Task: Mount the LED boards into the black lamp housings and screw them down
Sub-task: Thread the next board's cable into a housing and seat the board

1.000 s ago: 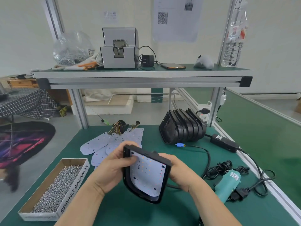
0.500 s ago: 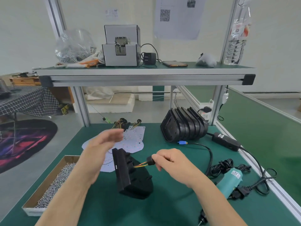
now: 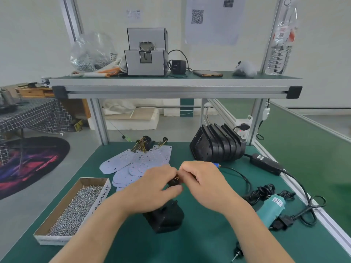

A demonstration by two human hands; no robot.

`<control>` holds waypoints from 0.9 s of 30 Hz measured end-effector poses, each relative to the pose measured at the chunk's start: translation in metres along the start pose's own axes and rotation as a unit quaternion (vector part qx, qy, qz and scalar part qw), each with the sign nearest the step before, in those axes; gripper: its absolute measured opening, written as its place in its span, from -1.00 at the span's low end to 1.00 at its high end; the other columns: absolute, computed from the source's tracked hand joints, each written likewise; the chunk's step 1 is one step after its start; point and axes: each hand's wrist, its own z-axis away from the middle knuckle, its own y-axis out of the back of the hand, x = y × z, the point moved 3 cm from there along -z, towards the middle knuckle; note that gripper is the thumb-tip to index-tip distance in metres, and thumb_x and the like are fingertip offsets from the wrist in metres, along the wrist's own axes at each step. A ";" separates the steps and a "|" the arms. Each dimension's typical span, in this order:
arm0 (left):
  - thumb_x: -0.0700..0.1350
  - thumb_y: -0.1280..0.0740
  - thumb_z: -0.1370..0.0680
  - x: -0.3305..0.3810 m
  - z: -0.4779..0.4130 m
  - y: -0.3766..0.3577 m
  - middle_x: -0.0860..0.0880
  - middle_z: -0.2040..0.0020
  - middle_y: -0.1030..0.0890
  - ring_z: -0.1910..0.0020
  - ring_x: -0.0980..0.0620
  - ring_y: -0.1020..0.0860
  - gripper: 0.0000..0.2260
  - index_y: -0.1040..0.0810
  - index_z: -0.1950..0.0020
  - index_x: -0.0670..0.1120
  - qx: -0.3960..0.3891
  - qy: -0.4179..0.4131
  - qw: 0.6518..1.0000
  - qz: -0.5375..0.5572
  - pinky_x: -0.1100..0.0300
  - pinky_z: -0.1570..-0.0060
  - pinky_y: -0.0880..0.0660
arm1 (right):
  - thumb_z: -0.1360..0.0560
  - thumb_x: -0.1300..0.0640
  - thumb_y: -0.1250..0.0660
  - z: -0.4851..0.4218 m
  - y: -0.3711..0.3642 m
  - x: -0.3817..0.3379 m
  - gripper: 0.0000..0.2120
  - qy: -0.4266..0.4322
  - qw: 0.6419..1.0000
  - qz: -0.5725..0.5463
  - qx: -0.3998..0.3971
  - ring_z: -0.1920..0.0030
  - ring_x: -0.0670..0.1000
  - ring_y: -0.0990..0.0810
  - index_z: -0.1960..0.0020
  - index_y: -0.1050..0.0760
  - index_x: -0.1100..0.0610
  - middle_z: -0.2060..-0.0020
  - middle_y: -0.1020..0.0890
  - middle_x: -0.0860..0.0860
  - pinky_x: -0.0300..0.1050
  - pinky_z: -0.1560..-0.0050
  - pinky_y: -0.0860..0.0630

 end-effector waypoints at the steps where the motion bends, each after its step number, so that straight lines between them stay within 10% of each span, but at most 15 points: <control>1: 0.00 -0.25 -0.62 0.001 0.000 0.001 0.00 0.05 -0.53 0.05 0.06 -0.46 -0.83 -0.48 0.00 -0.10 0.000 0.001 1.000 0.026 0.17 -0.02 -0.42 | -0.65 0.12 -0.24 -0.001 0.000 -0.003 -0.65 0.011 1.000 0.017 0.008 0.30 0.14 -0.37 0.27 -0.33 0.22 0.40 -0.42 0.04 0.20 0.22 -0.39; 8: -0.09 -0.18 -0.62 0.002 0.005 -0.001 -0.07 0.23 -0.50 0.22 0.00 -0.42 -0.82 -0.46 0.11 -0.14 0.023 0.025 0.996 0.083 0.02 0.07 -0.44 | -0.63 0.09 -0.24 0.000 0.004 -0.011 -0.67 0.050 0.997 0.051 0.023 0.28 0.09 -0.39 0.28 -0.41 0.18 0.41 -0.41 -0.05 0.17 0.20 -0.42; 12: -0.06 -0.10 -0.61 -0.003 0.008 -0.004 -0.01 0.29 -0.36 0.21 -0.01 -0.35 -0.80 -0.30 0.19 -0.07 0.037 0.037 0.998 -0.031 -0.01 -0.36 -0.25 | -0.62 0.12 -0.26 0.004 0.013 -0.013 -0.66 0.062 0.994 0.069 0.058 0.31 0.09 -0.35 0.30 -0.33 0.19 0.44 -0.37 -0.03 0.15 0.27 -0.42; 17: 0.12 -0.02 -0.66 -0.020 0.010 -0.007 0.10 -0.04 -0.41 -0.33 -0.04 -0.34 -0.80 -0.27 0.13 0.14 -0.003 0.081 0.994 -0.068 -0.18 -0.46 -0.13 | -0.61 0.12 -0.21 0.003 0.024 -0.006 -0.68 0.067 0.994 0.051 0.066 0.28 0.11 -0.42 0.29 -0.39 0.22 0.42 -0.46 0.01 0.15 0.23 -0.44; 20: 0.10 -0.15 -0.66 -0.024 0.002 -0.009 0.04 -0.23 -0.41 -0.43 0.12 -0.25 -0.85 -0.39 0.09 0.16 0.005 0.082 0.996 0.038 -0.01 -0.39 -0.29 | -0.63 0.09 -0.19 0.003 0.018 0.001 -0.68 0.031 0.996 0.010 0.083 0.27 0.01 -0.44 0.27 -0.44 0.19 0.41 -0.49 -0.04 0.03 0.22 -0.43; 23: 0.19 -0.26 -0.60 -0.029 0.003 -0.005 0.40 -0.27 -0.43 -0.31 0.55 -0.25 -0.86 -0.57 -0.09 0.25 0.053 0.092 0.975 0.197 0.30 -0.29 -0.26 | -0.63 0.06 -0.23 -0.001 0.007 0.009 -0.68 -0.052 0.970 -0.220 0.093 0.31 -0.13 -0.38 0.27 -0.40 0.16 0.39 -0.44 -0.13 -0.21 0.17 -0.40; 27: 0.35 -0.08 -0.59 -0.053 0.006 -0.013 0.06 -0.35 -0.57 -0.27 0.02 -0.59 -0.60 -0.49 -0.35 0.32 0.089 0.127 0.837 0.524 -0.11 -0.42 -0.31 | -0.58 0.01 -0.32 -0.006 -0.008 0.021 -0.67 -0.127 0.849 -0.502 0.106 0.12 0.06 -0.64 0.20 -0.50 0.25 0.25 -0.58 0.05 -0.01 -0.02 -0.63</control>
